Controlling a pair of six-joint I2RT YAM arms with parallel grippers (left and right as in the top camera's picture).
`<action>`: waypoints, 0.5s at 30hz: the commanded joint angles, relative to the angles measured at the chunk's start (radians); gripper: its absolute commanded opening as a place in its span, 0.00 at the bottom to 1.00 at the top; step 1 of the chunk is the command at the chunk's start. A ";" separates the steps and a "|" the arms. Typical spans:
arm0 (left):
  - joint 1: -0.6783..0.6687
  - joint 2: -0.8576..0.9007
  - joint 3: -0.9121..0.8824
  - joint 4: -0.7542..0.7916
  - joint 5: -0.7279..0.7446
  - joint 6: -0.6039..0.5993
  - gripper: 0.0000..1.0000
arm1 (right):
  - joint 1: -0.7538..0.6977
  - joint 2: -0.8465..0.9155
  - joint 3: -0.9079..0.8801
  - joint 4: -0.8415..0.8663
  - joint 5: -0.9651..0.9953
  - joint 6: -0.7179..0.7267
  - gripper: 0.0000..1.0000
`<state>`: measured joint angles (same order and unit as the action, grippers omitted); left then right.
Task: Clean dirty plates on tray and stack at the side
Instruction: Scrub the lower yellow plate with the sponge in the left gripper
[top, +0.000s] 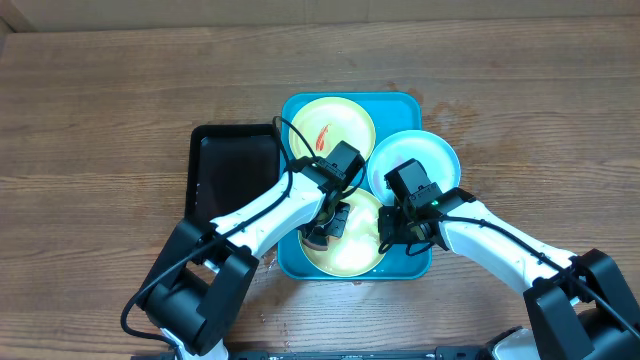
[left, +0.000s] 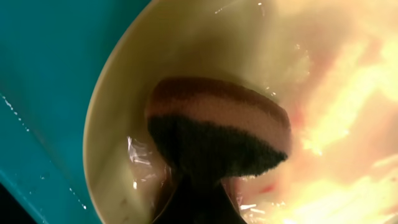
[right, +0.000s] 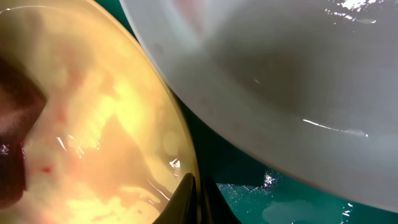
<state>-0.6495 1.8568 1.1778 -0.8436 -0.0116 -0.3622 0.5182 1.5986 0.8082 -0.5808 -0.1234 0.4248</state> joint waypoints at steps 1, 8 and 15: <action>-0.006 0.032 -0.002 0.016 -0.047 0.026 0.04 | 0.004 0.003 -0.003 0.001 -0.005 -0.006 0.04; -0.006 0.040 -0.002 0.023 0.109 -0.011 0.04 | 0.004 0.003 -0.003 0.000 -0.005 -0.006 0.04; -0.005 0.040 -0.002 0.034 0.131 -0.107 0.04 | 0.004 0.003 -0.003 0.000 -0.005 -0.006 0.04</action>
<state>-0.6510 1.8652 1.1778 -0.8230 0.0460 -0.4202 0.5186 1.5986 0.8082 -0.5812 -0.1234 0.4248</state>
